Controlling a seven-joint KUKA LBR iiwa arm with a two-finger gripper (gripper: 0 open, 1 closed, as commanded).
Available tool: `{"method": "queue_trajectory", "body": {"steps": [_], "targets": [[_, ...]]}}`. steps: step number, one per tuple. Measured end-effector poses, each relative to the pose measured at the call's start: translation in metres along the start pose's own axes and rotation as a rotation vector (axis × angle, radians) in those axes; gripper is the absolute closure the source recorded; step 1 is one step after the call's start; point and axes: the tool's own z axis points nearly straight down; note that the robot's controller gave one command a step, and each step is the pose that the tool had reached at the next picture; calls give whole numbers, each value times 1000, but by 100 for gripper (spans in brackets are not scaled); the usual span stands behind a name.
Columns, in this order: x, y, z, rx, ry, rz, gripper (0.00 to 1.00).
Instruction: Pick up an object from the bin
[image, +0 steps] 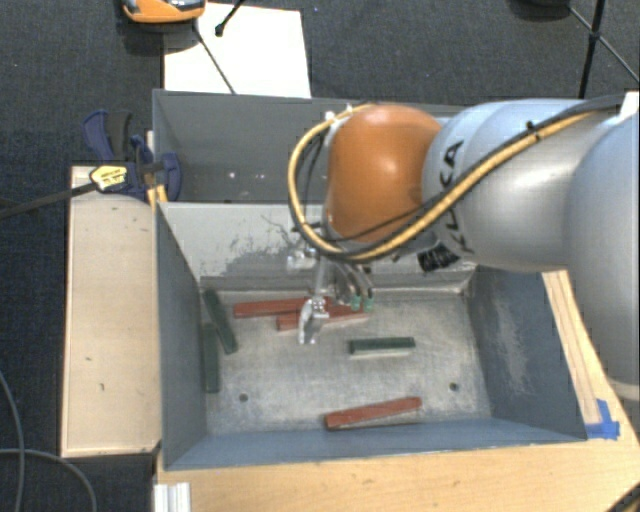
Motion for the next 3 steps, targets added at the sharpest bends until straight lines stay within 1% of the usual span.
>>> {"method": "queue_trajectory", "body": {"steps": [1, 2, 3], "targets": [[9, -11, 61, 2, 3, -14, 0], [-11, -35, 99, -7, -21, -150, 100], [-11, -35, 99, -7, -20, -148, 100]]}}
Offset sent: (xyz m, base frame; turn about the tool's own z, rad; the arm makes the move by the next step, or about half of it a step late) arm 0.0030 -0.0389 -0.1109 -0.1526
